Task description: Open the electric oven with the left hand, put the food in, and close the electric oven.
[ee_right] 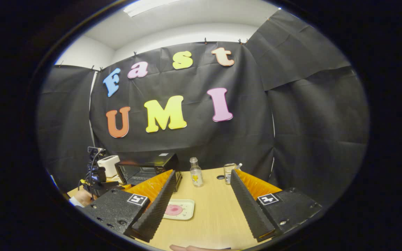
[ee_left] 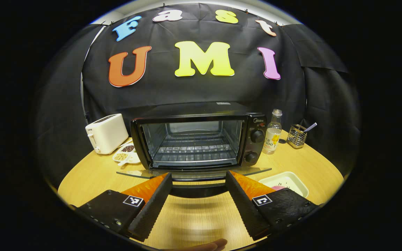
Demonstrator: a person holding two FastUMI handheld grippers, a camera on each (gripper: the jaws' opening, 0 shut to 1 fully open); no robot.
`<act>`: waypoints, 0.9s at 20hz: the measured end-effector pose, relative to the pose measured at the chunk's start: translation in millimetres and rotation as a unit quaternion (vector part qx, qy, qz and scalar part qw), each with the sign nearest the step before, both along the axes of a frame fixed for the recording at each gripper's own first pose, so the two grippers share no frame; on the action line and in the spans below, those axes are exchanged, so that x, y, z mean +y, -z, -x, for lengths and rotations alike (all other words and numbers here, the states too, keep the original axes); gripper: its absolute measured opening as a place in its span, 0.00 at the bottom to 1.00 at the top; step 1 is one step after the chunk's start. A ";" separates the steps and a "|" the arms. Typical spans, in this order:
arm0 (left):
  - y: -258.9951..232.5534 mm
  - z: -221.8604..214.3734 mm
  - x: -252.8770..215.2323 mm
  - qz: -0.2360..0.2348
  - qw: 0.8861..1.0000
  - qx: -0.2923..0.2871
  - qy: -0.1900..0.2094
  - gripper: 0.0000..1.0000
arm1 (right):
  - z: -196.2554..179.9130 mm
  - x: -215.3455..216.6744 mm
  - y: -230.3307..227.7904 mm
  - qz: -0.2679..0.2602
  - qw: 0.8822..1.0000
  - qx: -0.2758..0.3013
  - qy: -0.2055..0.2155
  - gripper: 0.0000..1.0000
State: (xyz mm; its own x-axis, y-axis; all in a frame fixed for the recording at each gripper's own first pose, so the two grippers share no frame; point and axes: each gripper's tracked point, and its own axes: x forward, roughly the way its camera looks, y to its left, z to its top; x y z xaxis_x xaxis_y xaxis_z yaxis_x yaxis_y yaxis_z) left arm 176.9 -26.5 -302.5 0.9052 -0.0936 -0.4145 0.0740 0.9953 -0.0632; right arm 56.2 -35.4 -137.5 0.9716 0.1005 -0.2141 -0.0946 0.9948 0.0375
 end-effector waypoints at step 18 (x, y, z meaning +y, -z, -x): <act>85.0 41.2 -8.5 -0.005 0.998 0.056 0.005 0.98 | -33.1 -12.7 53.0 0.034 0.996 0.081 0.021 0.99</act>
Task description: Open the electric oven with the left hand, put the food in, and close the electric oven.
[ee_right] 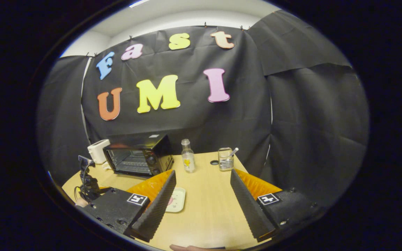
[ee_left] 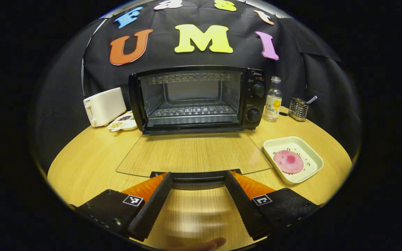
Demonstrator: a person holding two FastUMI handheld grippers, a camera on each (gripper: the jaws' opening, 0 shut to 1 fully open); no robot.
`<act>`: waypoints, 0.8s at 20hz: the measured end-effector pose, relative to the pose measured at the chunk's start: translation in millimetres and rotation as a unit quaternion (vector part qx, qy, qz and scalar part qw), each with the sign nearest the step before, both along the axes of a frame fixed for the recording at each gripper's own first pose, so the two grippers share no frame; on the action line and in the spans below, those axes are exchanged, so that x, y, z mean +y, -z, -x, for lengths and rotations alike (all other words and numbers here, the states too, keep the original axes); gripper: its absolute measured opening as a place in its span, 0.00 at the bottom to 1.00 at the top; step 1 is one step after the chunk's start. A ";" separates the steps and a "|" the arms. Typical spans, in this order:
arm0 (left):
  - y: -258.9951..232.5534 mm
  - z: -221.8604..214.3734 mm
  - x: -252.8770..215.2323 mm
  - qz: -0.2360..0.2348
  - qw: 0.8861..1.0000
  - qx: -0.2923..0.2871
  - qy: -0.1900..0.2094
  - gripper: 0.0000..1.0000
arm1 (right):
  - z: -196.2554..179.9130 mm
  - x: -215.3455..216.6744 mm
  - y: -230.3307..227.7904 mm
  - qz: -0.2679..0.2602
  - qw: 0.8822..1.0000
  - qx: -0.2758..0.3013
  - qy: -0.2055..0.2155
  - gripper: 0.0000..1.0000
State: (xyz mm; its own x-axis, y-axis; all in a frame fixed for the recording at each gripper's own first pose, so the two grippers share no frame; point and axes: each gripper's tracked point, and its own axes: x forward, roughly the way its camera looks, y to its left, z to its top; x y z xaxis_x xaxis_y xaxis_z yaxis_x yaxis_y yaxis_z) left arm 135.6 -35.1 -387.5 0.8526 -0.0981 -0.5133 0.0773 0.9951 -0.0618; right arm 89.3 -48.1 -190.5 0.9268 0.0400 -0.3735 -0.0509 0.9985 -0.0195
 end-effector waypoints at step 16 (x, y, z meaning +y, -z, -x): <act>-175.4 36.1 12.7 0.050 0.980 -0.188 -0.033 0.96 | -57.7 18.7 137.5 0.050 0.950 0.305 -0.051 0.97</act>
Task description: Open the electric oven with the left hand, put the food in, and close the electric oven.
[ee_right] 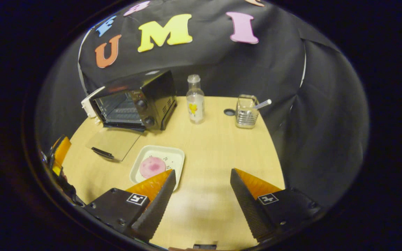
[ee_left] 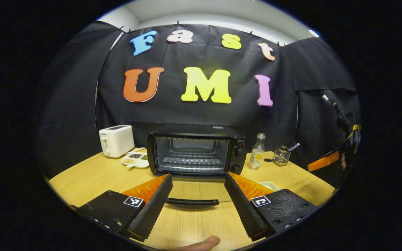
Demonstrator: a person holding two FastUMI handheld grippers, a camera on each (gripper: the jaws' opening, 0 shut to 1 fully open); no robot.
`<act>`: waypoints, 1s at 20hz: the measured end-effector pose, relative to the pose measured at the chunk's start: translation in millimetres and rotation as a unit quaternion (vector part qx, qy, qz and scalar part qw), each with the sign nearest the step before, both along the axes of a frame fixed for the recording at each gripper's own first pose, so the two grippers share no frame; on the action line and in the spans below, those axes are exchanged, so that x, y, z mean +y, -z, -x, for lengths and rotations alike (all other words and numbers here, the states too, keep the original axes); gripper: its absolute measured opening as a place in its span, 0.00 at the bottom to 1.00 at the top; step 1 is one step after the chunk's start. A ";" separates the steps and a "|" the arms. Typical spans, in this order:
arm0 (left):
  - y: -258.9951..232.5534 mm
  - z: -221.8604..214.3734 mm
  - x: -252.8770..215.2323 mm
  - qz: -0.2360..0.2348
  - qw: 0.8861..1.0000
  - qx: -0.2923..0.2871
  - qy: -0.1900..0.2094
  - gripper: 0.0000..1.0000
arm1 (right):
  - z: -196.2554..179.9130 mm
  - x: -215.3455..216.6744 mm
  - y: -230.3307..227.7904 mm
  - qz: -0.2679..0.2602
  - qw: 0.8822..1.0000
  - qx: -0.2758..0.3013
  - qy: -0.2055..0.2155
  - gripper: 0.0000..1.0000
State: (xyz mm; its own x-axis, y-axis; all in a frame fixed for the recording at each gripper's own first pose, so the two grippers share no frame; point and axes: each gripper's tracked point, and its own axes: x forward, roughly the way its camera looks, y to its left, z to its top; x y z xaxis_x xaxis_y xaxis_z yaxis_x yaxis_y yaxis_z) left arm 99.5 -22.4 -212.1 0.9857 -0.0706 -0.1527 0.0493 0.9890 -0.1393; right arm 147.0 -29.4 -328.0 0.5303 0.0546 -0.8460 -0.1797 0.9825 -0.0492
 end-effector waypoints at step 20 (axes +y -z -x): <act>-58.3 55.7 31.7 -0.003 0.998 -0.036 -0.046 0.95 | -36.1 77.5 130.9 -0.150 0.949 0.278 0.001 0.08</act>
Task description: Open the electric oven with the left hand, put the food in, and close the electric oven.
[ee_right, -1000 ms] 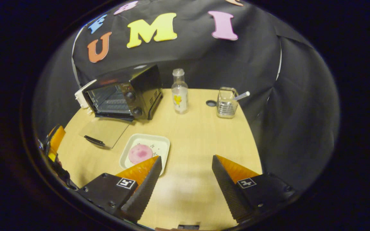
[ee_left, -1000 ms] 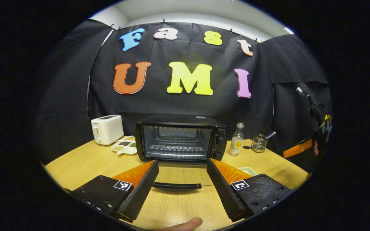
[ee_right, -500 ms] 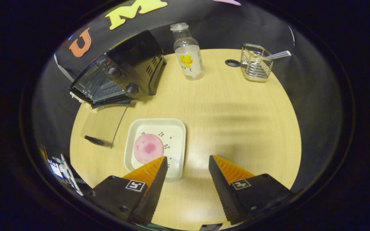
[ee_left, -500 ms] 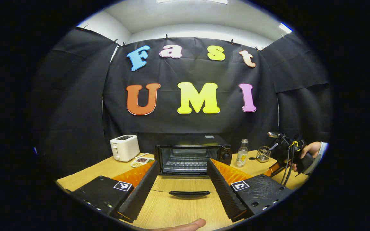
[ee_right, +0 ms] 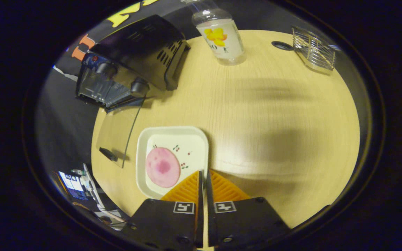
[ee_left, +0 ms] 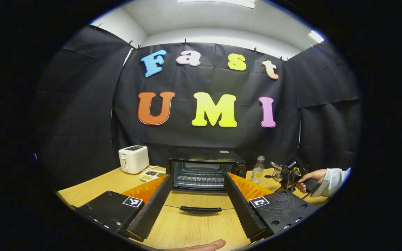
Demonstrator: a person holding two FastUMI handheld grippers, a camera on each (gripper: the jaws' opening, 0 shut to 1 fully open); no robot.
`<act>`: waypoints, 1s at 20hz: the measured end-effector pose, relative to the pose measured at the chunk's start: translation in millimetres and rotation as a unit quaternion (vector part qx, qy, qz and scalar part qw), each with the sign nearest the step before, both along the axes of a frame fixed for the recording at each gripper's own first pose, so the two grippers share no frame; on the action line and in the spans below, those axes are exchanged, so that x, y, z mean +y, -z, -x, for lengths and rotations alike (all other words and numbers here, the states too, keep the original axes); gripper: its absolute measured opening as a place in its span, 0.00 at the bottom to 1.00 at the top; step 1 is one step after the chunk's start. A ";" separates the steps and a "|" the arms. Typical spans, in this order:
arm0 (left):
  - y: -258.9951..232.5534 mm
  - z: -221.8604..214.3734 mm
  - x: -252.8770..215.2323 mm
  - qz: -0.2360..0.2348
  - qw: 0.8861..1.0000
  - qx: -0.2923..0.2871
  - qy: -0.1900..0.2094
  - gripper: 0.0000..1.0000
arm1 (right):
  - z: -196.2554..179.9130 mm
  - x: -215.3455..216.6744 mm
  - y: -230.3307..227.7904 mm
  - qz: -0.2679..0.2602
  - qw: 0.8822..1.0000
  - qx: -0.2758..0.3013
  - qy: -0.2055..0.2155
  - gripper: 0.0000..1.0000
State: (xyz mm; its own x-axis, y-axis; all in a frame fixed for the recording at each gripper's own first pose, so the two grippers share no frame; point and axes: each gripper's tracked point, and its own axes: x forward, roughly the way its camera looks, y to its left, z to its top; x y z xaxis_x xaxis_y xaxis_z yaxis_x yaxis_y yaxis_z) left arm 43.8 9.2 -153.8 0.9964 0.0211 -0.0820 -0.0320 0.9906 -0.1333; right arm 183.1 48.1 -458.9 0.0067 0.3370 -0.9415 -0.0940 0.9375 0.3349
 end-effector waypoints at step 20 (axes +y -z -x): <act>-36.6 73.1 10.8 -0.047 0.999 -0.020 0.000 0.84 | 62.3 -28.4 -114.2 -0.094 0.983 -0.094 0.123 0.04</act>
